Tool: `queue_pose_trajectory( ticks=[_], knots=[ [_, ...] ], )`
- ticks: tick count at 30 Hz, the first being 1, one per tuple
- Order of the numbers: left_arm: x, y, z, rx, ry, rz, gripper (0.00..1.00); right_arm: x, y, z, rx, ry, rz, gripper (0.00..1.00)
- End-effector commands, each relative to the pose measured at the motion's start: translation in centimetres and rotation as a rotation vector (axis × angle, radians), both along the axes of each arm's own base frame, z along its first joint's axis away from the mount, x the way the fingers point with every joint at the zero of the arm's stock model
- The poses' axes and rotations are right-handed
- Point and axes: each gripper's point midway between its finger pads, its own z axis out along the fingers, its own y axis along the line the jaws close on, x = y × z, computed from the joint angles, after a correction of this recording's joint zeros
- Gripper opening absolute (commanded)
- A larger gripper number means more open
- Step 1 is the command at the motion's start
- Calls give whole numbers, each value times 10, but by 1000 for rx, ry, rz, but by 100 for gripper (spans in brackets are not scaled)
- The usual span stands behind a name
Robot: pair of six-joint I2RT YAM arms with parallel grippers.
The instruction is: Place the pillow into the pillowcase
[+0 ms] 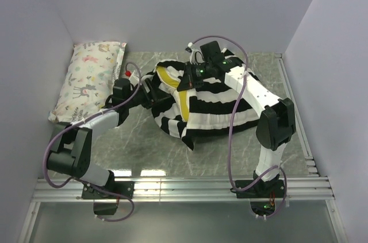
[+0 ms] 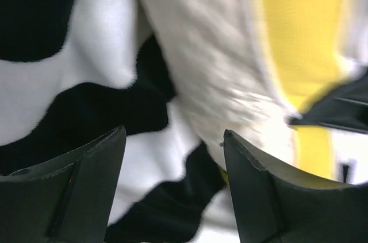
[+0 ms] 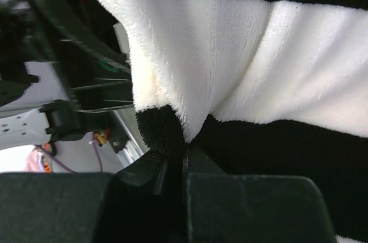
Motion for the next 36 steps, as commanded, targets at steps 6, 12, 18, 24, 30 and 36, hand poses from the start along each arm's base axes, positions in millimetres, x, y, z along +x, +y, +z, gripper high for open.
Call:
queue_pose_trajectory(
  ticks=[6,12,18,24,30,36],
  knots=[
    [32,-30,-6,81,-26,-21,73,-33,20,85,272,-72,167,0],
    [52,-61,-2,45,-45,-30,81,-51,25,98,347,-19,221,0],
    [64,-80,-49,80,57,56,90,-71,32,119,498,118,302,0],
    [72,-84,-88,64,140,78,81,-88,26,141,589,169,353,0],
    [80,-38,-95,319,171,109,54,-32,3,98,346,-57,108,0],
    [71,83,-67,565,173,241,45,26,-53,4,-97,-160,-230,0]
  ],
)
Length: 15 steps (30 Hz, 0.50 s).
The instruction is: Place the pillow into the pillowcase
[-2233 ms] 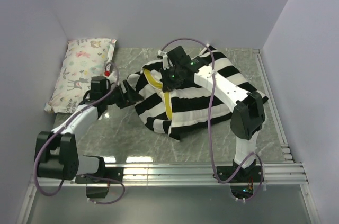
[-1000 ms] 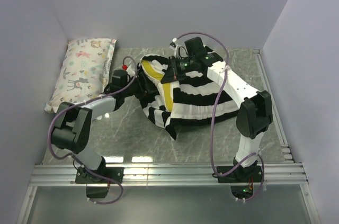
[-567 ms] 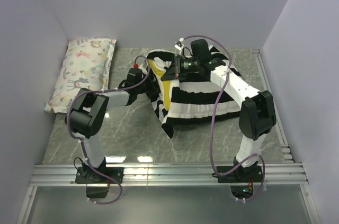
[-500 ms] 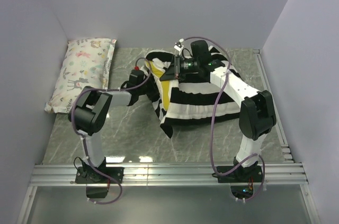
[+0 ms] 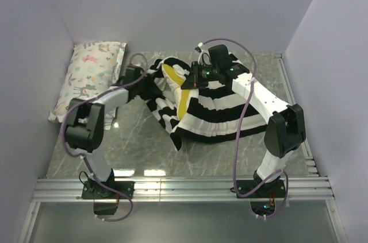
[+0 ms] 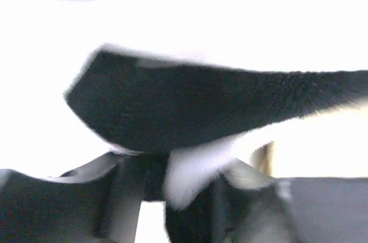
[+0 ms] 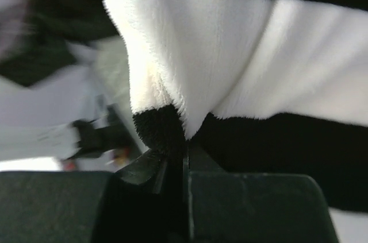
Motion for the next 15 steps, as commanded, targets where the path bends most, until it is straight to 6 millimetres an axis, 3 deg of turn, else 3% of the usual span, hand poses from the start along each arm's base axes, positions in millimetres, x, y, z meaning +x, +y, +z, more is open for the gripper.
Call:
queue_pose_trajectory(
  ticks=[1,2,5,8,13,15],
  knots=[
    [-2,89,27,232,-48,71,43,24,-43,-14,-246,-152,-143,0],
    [-2,118,24,292,-37,88,41,26,-46,-20,-272,-149,-156,0],
    [4,167,29,372,-32,137,35,33,-55,-37,-342,-148,-187,0],
    [13,191,36,411,-43,146,24,30,-51,-49,-357,-118,-163,0],
    [23,183,56,370,-89,83,0,4,-22,-82,-395,-86,-9,0],
    [29,175,66,314,-112,66,0,-8,-11,-100,-408,-65,87,0]
  ],
)
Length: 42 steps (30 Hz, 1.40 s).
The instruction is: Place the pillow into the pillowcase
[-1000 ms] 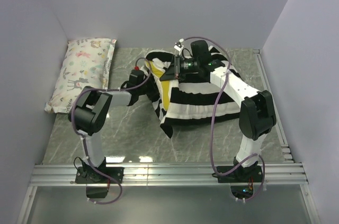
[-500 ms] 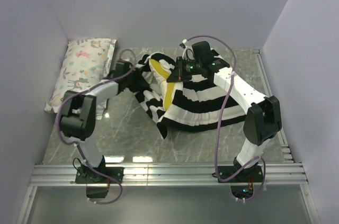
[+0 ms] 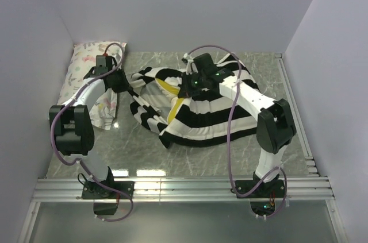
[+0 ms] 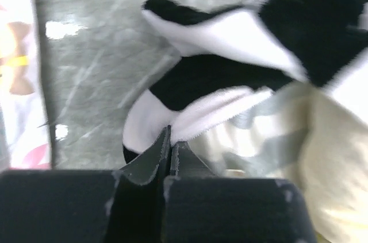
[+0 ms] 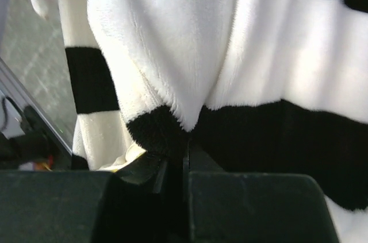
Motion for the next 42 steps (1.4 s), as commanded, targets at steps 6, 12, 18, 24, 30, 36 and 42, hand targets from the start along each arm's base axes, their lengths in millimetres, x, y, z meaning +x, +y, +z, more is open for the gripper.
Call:
queue_pose_trajectory(
  ticks=[6,12,18,24,30,36,42],
  knots=[
    [29,-41,104,-199,-294,-220,0,-62,22,-97,-225,169,312,0],
    [-5,-98,174,-355,-424,-460,1,-57,46,-130,-237,236,369,0],
    [-67,-137,202,-444,-427,-679,0,-27,54,-129,-272,201,329,0],
    [-113,-132,136,-427,-222,-662,0,62,27,-23,-51,45,52,0],
    [-140,-138,71,-398,10,-725,0,79,10,36,40,-105,-84,0],
    [-136,-166,130,-525,-69,-904,1,96,-8,8,-81,-109,-262,0],
    [-147,-201,197,-788,-99,-1048,0,83,35,-8,-38,-62,-216,0]
  ],
)
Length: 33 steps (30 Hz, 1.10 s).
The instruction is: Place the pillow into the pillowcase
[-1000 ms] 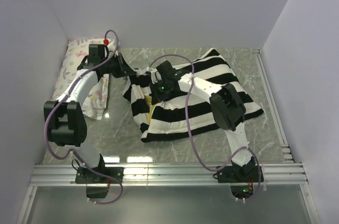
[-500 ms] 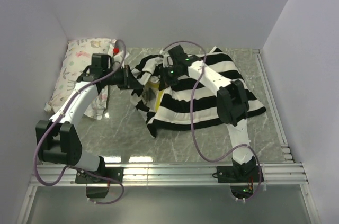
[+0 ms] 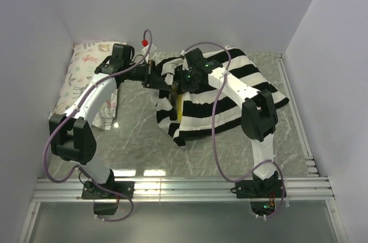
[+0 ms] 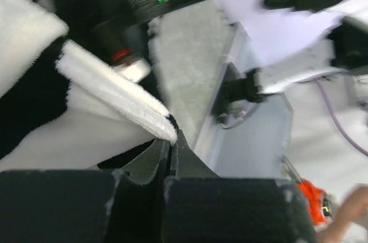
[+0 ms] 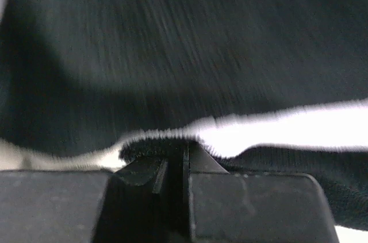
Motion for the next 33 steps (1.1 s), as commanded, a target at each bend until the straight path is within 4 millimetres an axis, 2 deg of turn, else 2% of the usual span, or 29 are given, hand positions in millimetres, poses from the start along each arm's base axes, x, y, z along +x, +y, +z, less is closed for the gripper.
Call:
queue_pose_trajectory(
  ticks=[1,2,4,6,7,8,10,11,14,17,19,20,22,25,27,28,31,32,33],
  knots=[
    [-33,-20,56,-218,112,-161,0,34,35,28,86,-173,-21,0],
    [-27,-21,58,-231,108,-136,0,29,46,28,91,-166,22,0],
    [-7,-20,58,-249,85,-65,0,3,59,27,80,-142,139,3],
    [12,-15,44,-217,115,1,1,-12,50,37,60,-141,164,25],
    [19,-9,36,-203,127,32,0,-14,36,52,47,-174,157,53],
    [25,-5,32,-198,123,60,0,-16,26,59,41,-188,144,64],
    [37,10,12,-190,159,135,0,-18,4,70,27,-210,128,78],
    [39,15,5,-182,171,150,0,-20,-5,89,22,-249,117,83],
    [56,29,-21,-136,188,208,1,-41,-19,96,-18,-237,166,85],
    [65,34,-30,-108,174,226,0,-73,-19,86,-28,-160,267,86],
    [69,35,-33,-98,165,232,0,-98,-16,71,-65,-93,339,86],
    [70,35,-36,-102,166,234,0,-113,-8,65,-80,-75,384,86],
    [72,37,-43,-88,187,253,1,-127,-2,46,-106,-45,406,87],
    [81,48,-64,-44,231,330,1,-137,14,22,-114,-8,421,87],
    [89,64,-76,-27,267,410,6,-139,18,7,-141,22,417,86],
    [91,70,-78,-28,276,431,8,-138,19,-7,-164,45,416,85],
    [91,83,-85,-9,293,472,24,-139,23,-28,-192,80,408,82],
    [91,91,-82,-9,288,489,32,-134,22,-33,-213,63,393,80],
    [88,94,-81,-10,281,488,35,-131,23,-38,-228,65,372,77]
  ],
)
